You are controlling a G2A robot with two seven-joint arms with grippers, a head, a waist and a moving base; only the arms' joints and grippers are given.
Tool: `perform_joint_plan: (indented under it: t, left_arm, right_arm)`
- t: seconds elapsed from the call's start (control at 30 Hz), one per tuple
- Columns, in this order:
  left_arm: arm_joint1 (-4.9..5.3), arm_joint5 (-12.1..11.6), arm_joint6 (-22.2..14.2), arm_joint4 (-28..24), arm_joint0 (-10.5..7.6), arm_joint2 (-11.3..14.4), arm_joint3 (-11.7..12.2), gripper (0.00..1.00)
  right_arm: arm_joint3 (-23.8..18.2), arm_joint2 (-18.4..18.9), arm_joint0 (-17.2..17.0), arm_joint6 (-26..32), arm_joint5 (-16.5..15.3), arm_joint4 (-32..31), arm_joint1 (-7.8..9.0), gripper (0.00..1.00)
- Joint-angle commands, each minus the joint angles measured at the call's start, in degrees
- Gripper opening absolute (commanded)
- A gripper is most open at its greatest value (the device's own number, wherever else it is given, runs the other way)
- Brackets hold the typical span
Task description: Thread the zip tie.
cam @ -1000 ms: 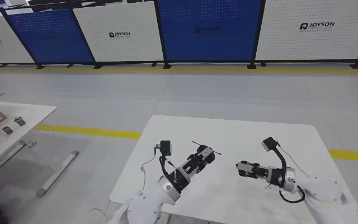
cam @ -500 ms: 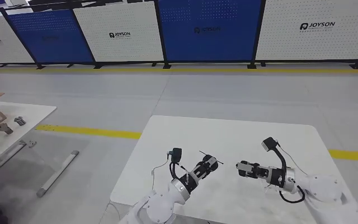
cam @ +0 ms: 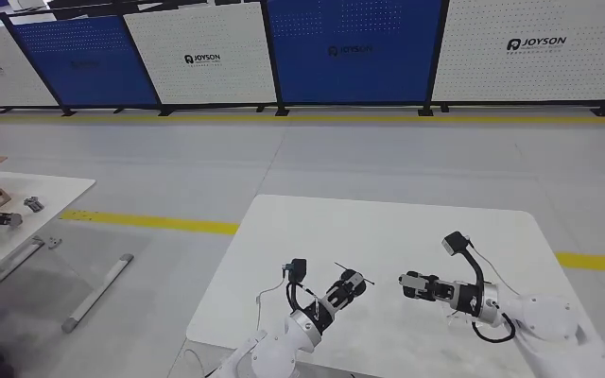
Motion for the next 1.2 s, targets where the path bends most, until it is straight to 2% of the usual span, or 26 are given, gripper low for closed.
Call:
perform_joint_plan:
  t: [0.0, 0.13, 0.2, 0.27, 0.43, 0.57, 0.63, 1.03, 1.07, 1.17]
  left_arm:
    - [0.0, 0.04, -0.06, -0.02, -0.02, 0.0, -0.01, 0.0]
    - [0.0, 0.04, -0.06, -0.02, -0.02, 0.0, -0.01, 0.0]
    - [0.0, 0.04, -0.06, -0.02, -0.02, 0.0, -0.01, 0.0]
    - [0.0, 0.04, -0.06, -0.02, -0.02, 0.0, -0.01, 0.0]
    - [0.0, 0.04, -0.06, -0.02, -0.02, 0.0, -0.01, 0.0]
    - [0.0, 0.04, -0.06, -0.02, -0.02, 0.0, -0.01, 0.0]
    - [0.0, 0.04, -0.06, -0.02, -0.02, 0.0, -0.01, 0.0]
    - [0.0, 0.04, -0.06, -0.02, -0.02, 0.0, -0.01, 0.0]
    - [0.0, 0.04, -0.06, -0.02, -0.02, 0.0, -0.01, 0.0]
    - [0.0, 0.04, -0.06, -0.02, -0.02, 0.0, -0.01, 0.0]
  right_arm:
    - [0.0, 0.0, 0.0, 0.0, 0.0, 0.0, 0.0, 1.0]
    - [-0.31, 0.05, 0.03, -0.57, 0.3, -1.21, 0.03, 1.0]
    - [-2.73, 0.18, 0.37, -1.55, 3.06, -5.8, 0.23, 1.0]
    - [-5.1, 1.42, 1.19, -0.98, 7.12, -8.8, 0.63, 1.0]
    - [-8.78, 4.13, 3.39, 5.7, 15.39, -13.39, 1.7, 1.0]
    - [-7.3, 2.89, 8.13, 13.57, 20.86, -18.25, 1.96, 1.0]
    - [-5.87, 1.78, 9.91, 14.86, 22.63, -19.56, 1.79, 1.0]
    - [-5.87, 1.78, 9.91, 14.86, 22.63, -19.56, 1.79, 1.0]
    - [-5.69, 1.95, 9.56, 13.59, 22.61, -19.87, 1.81, 1.0]
    - [-4.55, 2.99, 10.34, 16.45, 22.94, -21.47, 2.32, 1.0]
